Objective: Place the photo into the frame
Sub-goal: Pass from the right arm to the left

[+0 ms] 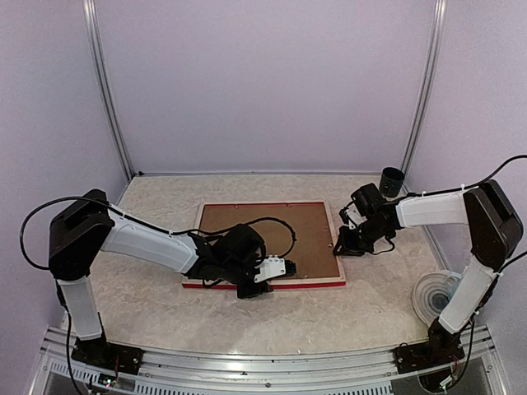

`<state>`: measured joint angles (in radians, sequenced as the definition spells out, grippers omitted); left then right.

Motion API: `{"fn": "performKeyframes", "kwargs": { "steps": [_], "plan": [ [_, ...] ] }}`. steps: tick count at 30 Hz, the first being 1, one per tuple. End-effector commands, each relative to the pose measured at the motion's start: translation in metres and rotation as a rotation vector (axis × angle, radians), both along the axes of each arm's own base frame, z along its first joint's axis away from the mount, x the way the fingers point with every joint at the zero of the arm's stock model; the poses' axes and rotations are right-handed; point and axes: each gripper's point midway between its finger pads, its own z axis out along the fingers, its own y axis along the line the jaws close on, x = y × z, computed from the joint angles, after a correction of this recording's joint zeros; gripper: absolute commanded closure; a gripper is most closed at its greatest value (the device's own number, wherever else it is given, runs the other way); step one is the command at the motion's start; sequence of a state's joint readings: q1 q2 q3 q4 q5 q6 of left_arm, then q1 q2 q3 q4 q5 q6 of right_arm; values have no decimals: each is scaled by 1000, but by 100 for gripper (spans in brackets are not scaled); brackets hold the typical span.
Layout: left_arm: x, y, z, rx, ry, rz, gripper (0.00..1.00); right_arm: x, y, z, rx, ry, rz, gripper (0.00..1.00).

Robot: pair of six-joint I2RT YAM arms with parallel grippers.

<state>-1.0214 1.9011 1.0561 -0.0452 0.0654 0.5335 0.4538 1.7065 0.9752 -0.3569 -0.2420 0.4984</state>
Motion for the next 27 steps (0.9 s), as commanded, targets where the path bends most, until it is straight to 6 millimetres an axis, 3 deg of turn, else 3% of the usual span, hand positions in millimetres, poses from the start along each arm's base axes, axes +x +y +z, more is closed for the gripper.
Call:
{"fn": "performKeyframes", "kwargs": {
  "steps": [1, 11, 18, 27],
  "plan": [
    [4, -2, -2, 9, -1, 2, 69, 14, 11, 34, 67, -89, 32, 83],
    [6, -1, -1, 6, 10, 11, 94, 12, 10, 31, 62, -85, 31, 82],
    [10, -4, 7, -2, 19, 19, 100, 10, 8, 28, 58, -79, 31, 79],
    [18, -4, 13, 1, 13, 46, 100, 5, 1, 25, 86, -61, 27, 49]
  ]
}}
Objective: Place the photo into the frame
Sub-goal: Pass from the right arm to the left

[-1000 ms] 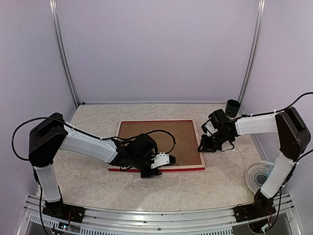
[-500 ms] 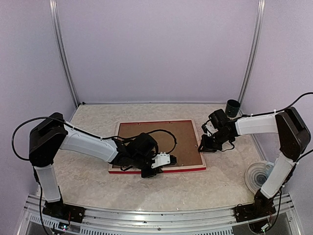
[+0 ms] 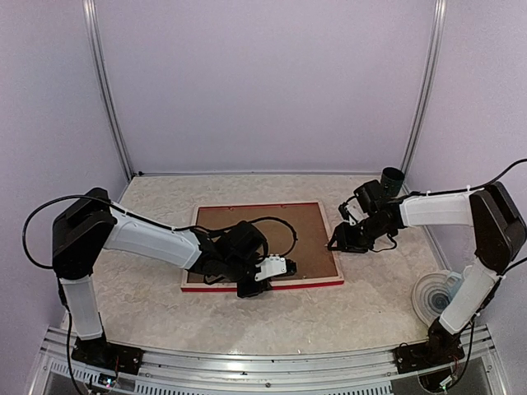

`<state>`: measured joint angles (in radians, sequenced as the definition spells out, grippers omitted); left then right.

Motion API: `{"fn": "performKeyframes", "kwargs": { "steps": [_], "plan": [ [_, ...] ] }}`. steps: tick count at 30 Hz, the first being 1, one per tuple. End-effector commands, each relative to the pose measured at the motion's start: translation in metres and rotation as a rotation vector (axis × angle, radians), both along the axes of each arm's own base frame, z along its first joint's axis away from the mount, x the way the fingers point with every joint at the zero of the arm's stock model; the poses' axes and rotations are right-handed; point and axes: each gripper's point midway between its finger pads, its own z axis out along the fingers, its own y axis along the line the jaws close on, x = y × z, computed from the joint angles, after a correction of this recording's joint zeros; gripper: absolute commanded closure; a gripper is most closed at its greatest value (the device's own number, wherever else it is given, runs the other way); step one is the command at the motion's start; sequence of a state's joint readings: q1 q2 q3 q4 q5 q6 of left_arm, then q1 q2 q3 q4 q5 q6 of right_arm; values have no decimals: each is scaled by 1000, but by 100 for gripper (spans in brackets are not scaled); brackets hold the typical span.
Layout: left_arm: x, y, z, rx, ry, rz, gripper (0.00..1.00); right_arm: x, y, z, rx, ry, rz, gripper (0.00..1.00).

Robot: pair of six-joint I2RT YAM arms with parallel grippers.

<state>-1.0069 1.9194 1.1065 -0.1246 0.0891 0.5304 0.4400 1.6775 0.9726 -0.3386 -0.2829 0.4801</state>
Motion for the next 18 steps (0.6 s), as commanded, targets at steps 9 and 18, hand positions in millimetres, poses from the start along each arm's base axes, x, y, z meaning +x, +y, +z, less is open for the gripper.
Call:
{"fn": "performKeyframes", "kwargs": {
  "steps": [9, 18],
  "plan": [
    [23, -11, 35, -59, -52, 58, 100, -14, -2, 4, 124, 16, 31, 35],
    [24, -18, 72, -124, -81, 46, 100, -24, 0, -1, 192, 48, 45, 32]
  ]
}}
